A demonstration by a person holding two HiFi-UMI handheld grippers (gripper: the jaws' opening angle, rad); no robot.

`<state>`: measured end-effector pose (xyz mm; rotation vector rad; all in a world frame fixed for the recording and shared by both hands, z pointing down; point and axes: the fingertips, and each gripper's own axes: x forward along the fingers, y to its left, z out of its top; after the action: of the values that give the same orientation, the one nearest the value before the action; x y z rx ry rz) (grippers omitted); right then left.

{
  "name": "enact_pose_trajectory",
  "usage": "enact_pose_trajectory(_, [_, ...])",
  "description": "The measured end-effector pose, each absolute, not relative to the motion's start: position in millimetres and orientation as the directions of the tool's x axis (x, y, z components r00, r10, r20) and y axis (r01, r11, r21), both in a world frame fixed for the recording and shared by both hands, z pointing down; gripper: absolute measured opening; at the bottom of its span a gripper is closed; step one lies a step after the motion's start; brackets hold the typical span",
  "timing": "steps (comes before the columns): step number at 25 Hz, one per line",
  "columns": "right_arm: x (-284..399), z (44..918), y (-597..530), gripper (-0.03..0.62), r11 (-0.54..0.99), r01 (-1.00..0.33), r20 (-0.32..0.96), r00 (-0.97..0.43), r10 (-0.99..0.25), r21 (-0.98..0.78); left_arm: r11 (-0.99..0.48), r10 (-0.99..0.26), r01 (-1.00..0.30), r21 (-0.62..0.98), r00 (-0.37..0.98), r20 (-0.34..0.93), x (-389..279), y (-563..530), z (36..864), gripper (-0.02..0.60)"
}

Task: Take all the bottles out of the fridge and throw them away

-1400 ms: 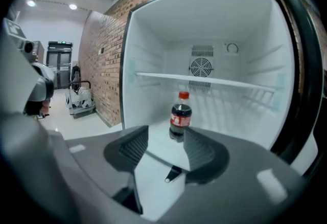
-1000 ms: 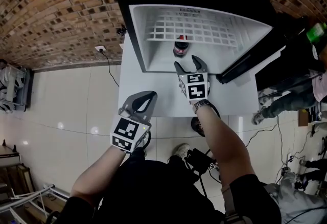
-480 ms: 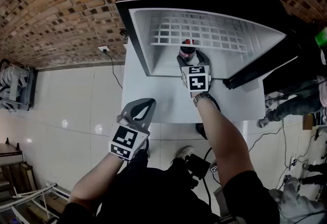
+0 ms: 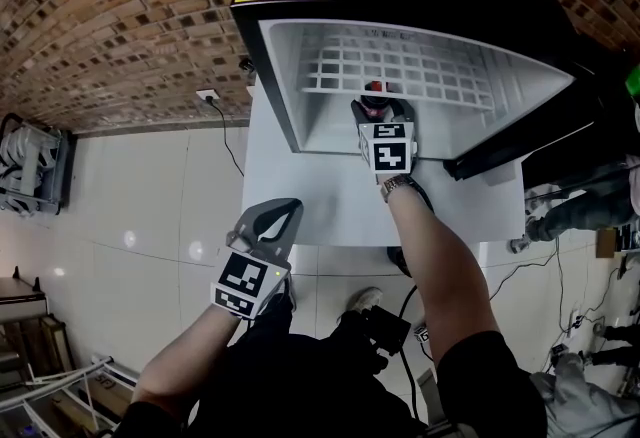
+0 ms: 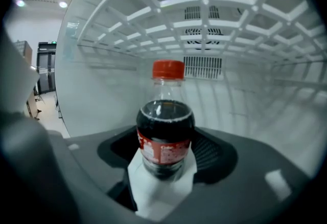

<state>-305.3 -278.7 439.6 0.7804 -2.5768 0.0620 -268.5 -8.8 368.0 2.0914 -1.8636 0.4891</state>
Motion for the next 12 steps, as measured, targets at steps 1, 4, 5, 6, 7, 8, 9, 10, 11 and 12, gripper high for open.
enact_pose_trajectory(1, [-305,440,-278,0.316,0.840,-0.537,0.426,-0.743,-0.516,0.081,-0.116,-0.892,-0.993,-0.004,0.103,0.440,-269,-9,368,0.003])
enact_pose_trajectory(4, [-305,440,-278,0.313,0.839,-0.538,0.420,-0.746,-0.516,0.074,-0.120,-0.892,-0.993,-0.002,0.106,0.440,-267,-9,369,0.003])
enact_pose_trajectory(5, [-304,439,-277,0.311,0.839,-0.538,0.420,-0.747,-0.516,0.074,-0.121,-0.892,-0.993,-0.002,0.108,0.440,-267,-8,369,0.003])
enact_pose_trajectory(6, [-304,439,-276,0.311,0.839,-0.538,0.420,-0.746,-0.516,0.074,-0.122,-0.891,-0.993,-0.002,0.109,0.440,-266,-8,369,0.003])
enact_pose_trajectory(7, [-303,439,-275,0.310,0.839,-0.539,0.421,-0.747,-0.515,0.072,-0.123,-0.891,-0.992,-0.002,0.109,0.440,-265,-8,369,0.003])
enact_pose_trajectory(8, [-302,439,-273,0.310,0.840,-0.539,0.421,-0.747,-0.514,0.068,-0.123,-0.891,-0.992,-0.001,0.110,0.440,-265,-7,370,0.003])
enact_pose_trajectory(9, [-300,439,-271,0.309,0.841,-0.538,0.421,-0.749,-0.512,0.066,-0.123,-0.891,-0.992,0.000,0.111,0.440,-265,-7,370,0.003])
enact_pose_trajectory(10, [-298,438,-269,0.308,0.842,-0.536,0.421,-0.750,-0.510,0.064,-0.124,-0.891,-0.992,0.001,0.112,0.440,-264,-7,370,0.003])
enact_pose_trajectory(11, [-296,438,-266,0.308,0.843,-0.534,0.420,-0.752,-0.508,0.063,-0.126,-0.891,-0.992,0.002,0.114,0.438,-263,-7,370,0.003])
enact_pose_trajectory(12, [-293,438,-264,0.308,0.845,-0.532,0.420,-0.754,-0.505,0.062,-0.130,-0.892,-0.992,0.003,0.118,0.437,-262,-8,369,0.003])
